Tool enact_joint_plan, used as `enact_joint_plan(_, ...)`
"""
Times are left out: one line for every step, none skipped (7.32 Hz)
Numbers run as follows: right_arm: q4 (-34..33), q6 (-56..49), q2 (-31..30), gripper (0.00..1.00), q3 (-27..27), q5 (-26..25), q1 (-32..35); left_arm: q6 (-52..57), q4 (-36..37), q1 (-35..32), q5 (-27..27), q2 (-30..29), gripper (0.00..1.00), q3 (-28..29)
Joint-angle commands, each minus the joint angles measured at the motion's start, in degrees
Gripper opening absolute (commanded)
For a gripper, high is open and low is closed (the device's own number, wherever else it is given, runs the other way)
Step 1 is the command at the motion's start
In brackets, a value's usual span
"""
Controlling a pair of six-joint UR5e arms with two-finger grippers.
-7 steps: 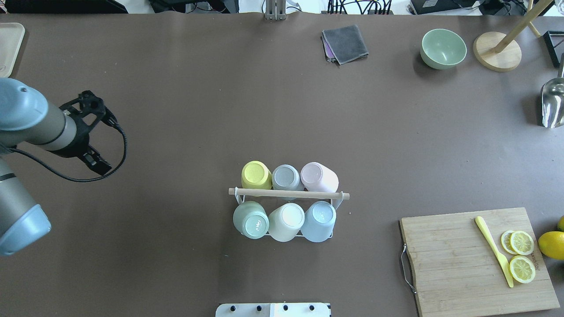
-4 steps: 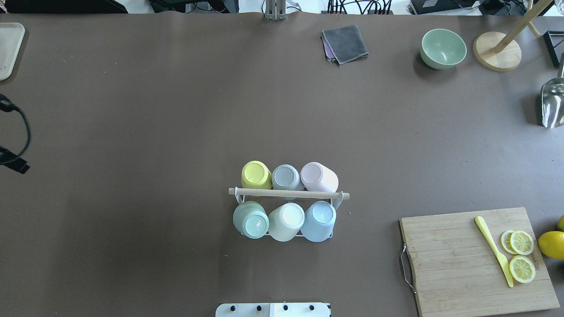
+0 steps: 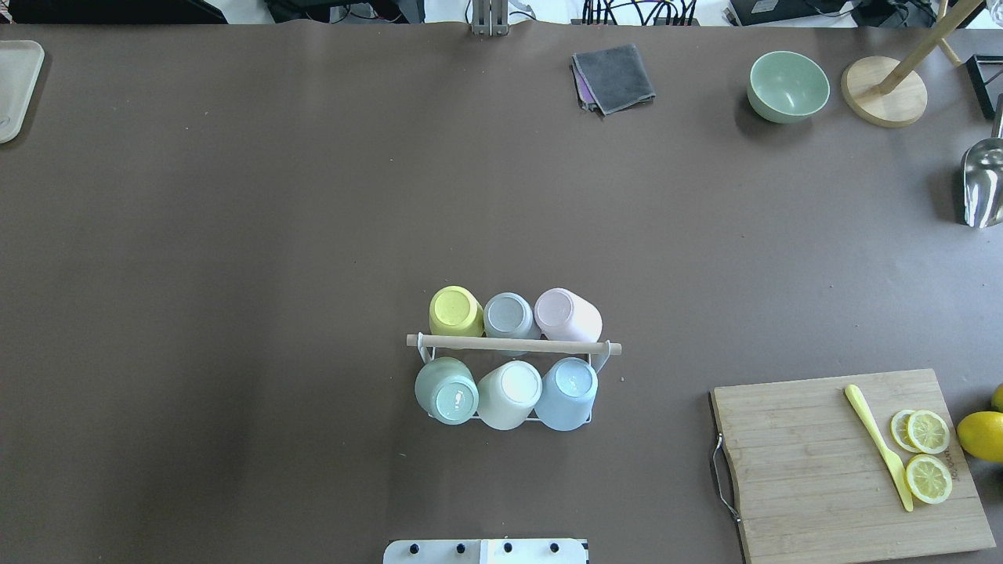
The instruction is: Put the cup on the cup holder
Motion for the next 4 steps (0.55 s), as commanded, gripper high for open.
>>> enact_joint_plan(0.2, -0.3, 0.2, 1.00, 0.4, 0.1, -0.2, 0.0, 0.0, -1.7, -0.6, 0.0, 0.99, 0.7)
enact_joint_plan(0.1, -0.6, 0.6, 1.00, 0.9, -0.4, -1.9, 0.1, 0.0, -2.1, -0.6, 0.3, 0.99, 0.3)
enact_joint_plan(0.2, -0.3, 0.5, 1.00, 0.9, -0.7, -3.1, 0.2, 0.0, -3.2, -0.5, 0.6, 0.99, -0.4)
enact_joint_plan(0.8, -0.5, 1.2, 1.00, 1.9, -0.7, -4.4, 3.0, 0.1, -3.2, 0.0, 0.6, 0.99, -0.2)
